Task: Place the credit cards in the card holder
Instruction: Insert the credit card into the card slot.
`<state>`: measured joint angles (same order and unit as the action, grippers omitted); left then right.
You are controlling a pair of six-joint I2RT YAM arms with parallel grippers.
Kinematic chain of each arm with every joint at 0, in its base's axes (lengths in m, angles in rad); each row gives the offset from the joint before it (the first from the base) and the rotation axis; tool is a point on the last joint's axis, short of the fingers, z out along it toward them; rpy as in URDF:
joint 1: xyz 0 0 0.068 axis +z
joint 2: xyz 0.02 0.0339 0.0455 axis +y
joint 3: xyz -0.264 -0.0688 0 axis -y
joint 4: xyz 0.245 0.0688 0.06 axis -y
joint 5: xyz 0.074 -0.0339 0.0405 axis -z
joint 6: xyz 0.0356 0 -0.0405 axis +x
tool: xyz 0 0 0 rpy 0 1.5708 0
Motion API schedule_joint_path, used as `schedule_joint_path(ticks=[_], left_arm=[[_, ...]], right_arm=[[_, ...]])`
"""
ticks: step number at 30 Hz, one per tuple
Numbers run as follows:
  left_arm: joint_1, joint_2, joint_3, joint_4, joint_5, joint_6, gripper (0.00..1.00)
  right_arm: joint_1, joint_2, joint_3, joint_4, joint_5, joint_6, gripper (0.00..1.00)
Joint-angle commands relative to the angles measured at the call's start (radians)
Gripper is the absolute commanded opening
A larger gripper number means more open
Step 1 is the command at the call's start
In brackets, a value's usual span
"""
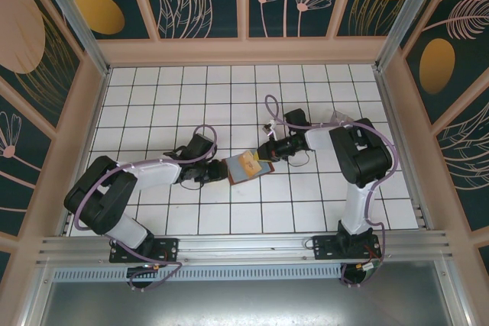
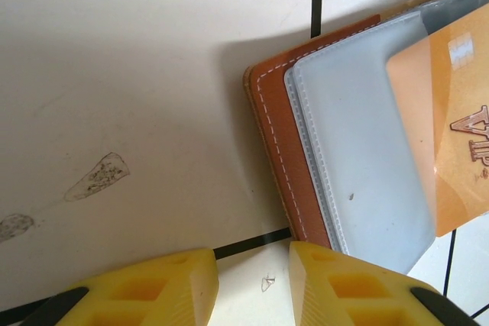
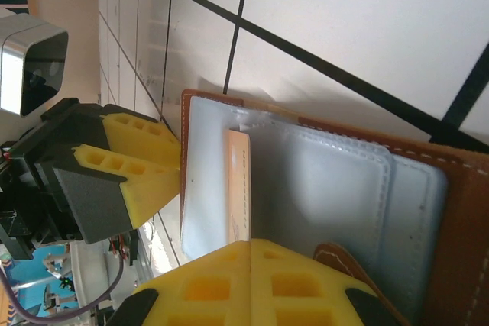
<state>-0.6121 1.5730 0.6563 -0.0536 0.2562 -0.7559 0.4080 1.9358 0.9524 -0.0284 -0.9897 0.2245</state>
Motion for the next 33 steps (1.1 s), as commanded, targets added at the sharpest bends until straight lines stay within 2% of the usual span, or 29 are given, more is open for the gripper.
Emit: schedule_joint_path(ticks=[1,17,26,33], left_arm=[[0.028,0.091,-0.040,0.056,-0.148,0.039,0.35],[0.031,0.104,-0.050,0.074,-0.153,0.038,0.35],[0.033,0.103,-0.055,0.074,-0.162,0.030,0.34],[0.034,0.111,-0.049,0.075,-0.166,0.029,0.34]], right_arm=[[0.009,0.024,0.001,0.037,0.017,-0.006,0.00],[0.033,0.033,-0.008,0.149,0.028,0.050,0.00],[0.053,0.010,-0.097,0.227,0.040,0.131,0.00],[0.115,0.009,-0.097,0.248,0.091,0.185,0.00]])
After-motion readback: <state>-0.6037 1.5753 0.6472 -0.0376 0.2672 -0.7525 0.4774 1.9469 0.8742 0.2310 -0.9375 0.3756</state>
